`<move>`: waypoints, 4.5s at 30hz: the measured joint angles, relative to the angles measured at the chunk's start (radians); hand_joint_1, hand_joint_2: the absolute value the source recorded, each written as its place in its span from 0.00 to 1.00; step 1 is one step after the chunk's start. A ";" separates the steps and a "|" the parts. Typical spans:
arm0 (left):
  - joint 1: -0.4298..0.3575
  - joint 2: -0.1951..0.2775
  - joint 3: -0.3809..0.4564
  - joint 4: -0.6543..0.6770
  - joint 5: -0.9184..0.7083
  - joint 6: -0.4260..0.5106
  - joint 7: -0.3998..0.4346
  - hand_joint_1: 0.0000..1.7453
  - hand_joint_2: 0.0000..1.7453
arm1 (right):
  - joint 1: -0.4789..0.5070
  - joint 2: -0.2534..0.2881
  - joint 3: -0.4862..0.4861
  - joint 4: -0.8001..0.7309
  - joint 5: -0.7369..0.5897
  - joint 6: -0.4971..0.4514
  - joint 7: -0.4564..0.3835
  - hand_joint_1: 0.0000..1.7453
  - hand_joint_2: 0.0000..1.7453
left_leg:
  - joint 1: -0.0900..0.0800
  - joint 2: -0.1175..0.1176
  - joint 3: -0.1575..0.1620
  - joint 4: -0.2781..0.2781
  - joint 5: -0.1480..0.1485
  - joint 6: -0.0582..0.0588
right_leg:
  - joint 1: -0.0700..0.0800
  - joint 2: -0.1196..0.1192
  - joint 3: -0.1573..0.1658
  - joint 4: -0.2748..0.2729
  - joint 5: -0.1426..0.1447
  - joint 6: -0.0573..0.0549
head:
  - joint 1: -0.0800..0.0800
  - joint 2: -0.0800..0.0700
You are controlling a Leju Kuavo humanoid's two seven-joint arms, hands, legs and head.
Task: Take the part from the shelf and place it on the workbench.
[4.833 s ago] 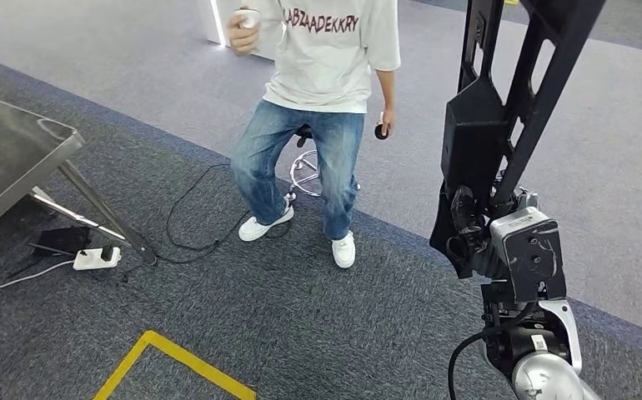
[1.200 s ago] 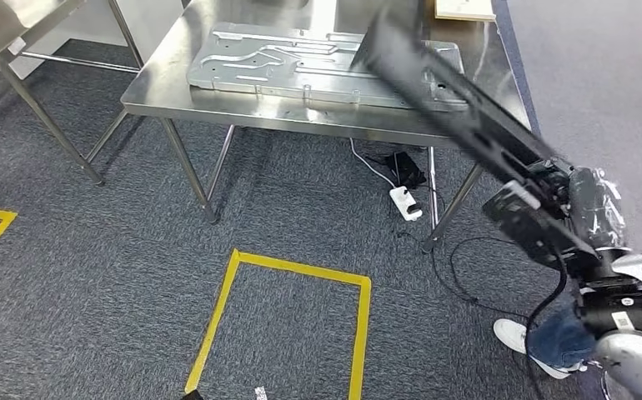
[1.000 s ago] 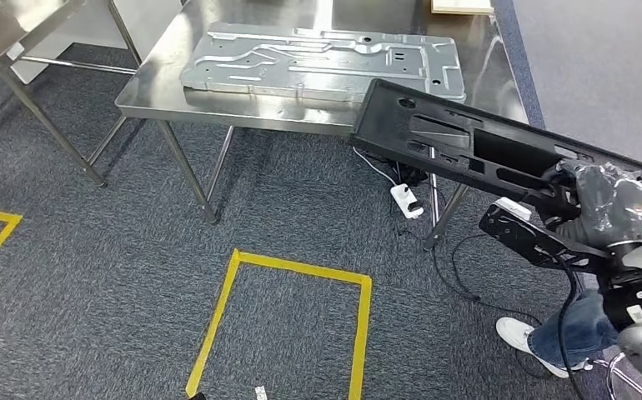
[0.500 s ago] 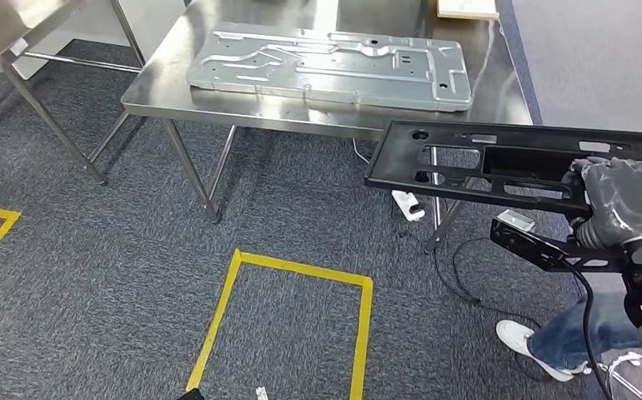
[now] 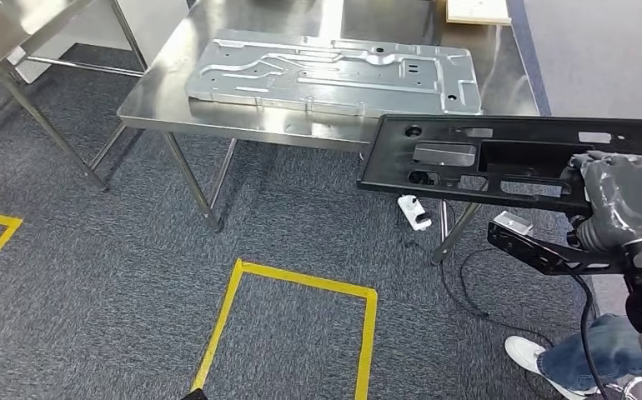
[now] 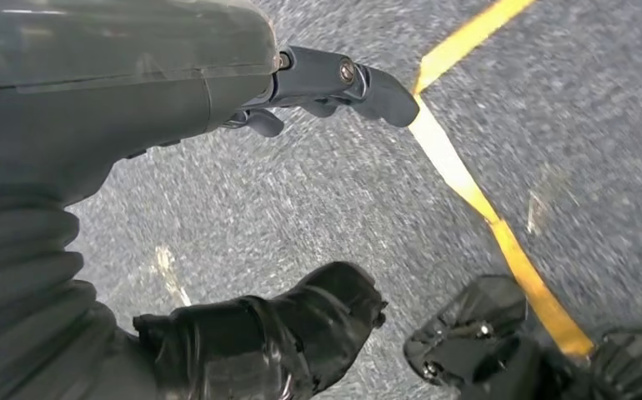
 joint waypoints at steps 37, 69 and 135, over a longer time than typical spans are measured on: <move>0.014 0.002 0.001 -0.002 0.007 0.037 0.020 0.00 1.00 | 0.105 0.027 0.057 0.019 0.005 -0.085 0.000 1.00 1.00 | 0.008 0.000 -0.205 0.283 -0.061 -0.015 | -0.005 -0.003 0.031 0.002 -0.019 -0.023 | 0.013 0.000; 0.019 0.009 0.001 -0.002 0.015 0.049 0.032 0.00 1.00 | 0.215 0.140 -0.107 0.238 -0.277 -0.376 -0.006 1.00 1.00 | 0.010 0.004 -0.236 0.247 0.057 -0.023 | -0.007 0.003 0.117 -0.011 -0.078 -0.021 | 0.014 0.000; -0.005 0.006 0.030 -0.003 0.006 0.124 0.133 0.00 0.00 | 0.136 0.125 0.184 0.367 -0.205 -0.185 -0.002 0.00 0.00 | -0.016 0.010 -0.057 0.027 0.057 0.025 | 0.012 -0.006 -0.013 0.022 0.025 -0.015 | 0.021 0.000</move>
